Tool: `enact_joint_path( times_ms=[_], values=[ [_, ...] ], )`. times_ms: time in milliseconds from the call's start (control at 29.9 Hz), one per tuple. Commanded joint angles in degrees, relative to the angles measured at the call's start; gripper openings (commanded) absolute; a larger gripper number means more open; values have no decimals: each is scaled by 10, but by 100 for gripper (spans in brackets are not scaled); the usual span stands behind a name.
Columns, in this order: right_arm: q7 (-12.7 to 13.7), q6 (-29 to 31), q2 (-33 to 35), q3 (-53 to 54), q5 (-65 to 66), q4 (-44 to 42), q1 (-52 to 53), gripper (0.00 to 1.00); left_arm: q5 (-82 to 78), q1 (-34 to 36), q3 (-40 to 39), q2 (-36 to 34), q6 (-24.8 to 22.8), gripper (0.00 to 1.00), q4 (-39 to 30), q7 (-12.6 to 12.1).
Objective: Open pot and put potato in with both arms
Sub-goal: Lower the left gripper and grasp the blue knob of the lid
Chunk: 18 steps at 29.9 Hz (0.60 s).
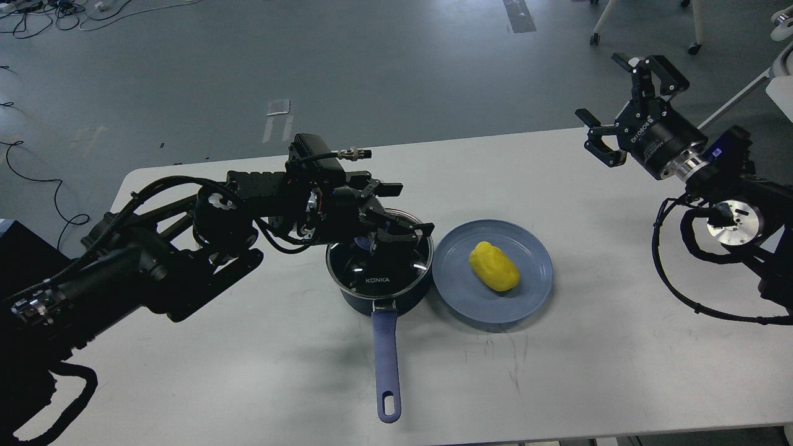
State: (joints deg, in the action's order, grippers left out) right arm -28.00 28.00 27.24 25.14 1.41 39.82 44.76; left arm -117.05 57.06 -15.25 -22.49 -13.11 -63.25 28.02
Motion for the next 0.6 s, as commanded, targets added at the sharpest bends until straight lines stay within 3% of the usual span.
enact_joint_path(
  times_ms=[0,568],
  values=[
    [0,0,3,0,0,0,0,100,-2,-5,2,-8,0,98,1,0],
    [0,0,3,-3,0,-1,-3,100,3,-43,0,-41,7,97,3,0]
  ],
)
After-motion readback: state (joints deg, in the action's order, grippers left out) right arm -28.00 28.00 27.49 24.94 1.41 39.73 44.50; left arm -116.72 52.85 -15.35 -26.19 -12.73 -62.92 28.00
